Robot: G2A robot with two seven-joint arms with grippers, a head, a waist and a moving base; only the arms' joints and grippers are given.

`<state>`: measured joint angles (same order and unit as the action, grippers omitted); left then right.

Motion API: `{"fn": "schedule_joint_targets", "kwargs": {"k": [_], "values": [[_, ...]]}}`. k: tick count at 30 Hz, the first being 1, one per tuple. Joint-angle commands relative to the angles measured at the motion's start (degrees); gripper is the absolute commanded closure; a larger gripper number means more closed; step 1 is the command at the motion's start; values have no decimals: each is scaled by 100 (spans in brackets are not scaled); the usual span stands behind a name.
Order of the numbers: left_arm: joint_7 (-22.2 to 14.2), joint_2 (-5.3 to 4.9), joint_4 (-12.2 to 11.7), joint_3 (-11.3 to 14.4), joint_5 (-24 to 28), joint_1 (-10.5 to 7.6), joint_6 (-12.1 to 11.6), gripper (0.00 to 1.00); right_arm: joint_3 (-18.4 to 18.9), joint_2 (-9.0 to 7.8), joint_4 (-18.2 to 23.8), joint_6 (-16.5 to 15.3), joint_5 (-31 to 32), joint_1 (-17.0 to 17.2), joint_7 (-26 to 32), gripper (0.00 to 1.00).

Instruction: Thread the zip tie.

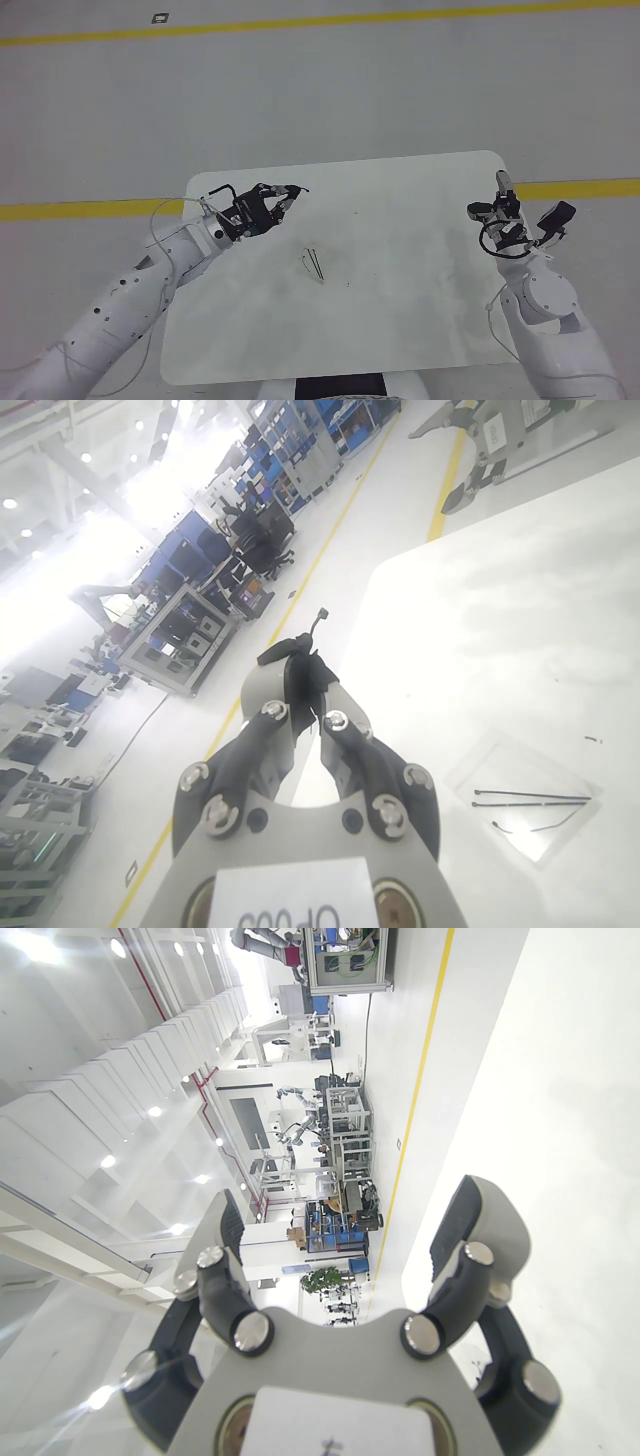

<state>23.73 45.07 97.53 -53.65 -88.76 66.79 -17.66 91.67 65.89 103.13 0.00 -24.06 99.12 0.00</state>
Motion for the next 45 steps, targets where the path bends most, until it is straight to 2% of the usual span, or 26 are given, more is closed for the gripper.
{"fn": "schedule_joint_targets", "kwargs": {"k": [1, 27, 30, 33, 36, 41, 45], "values": [[0, 0, 0, 0, 0, 0, 0, 100, 0, 0, 0, 0, 0, 0, 0, 0], [0, 0, 0, 0, 0, 0, 0, 100, 0, 0, 0, 0, 0, 0, 0, 0], [-32, 33, 68, 58, -35, -21, 21, 100, 0, 0, 0, 0, 0, 0, 0, 0], [-11, 113, 14, 222, -120, -199, -30, 100, 0, 0, 0, 0, 0, 0, 0, 0], [-55, 198, -157, 498, -120, -514, -69, 100, 0, 0, 0, 0, 0, 0, 0, 0], [-4, 323, -558, 1199, -120, -1208, 25, 100, 0, 0, 0, 0, 0, 0, 0, 0], [289, 400, -948, 1772, -120, -1713, 144, 100, 0, 0, 0, 0, 0, 0, 0, 0]]}}
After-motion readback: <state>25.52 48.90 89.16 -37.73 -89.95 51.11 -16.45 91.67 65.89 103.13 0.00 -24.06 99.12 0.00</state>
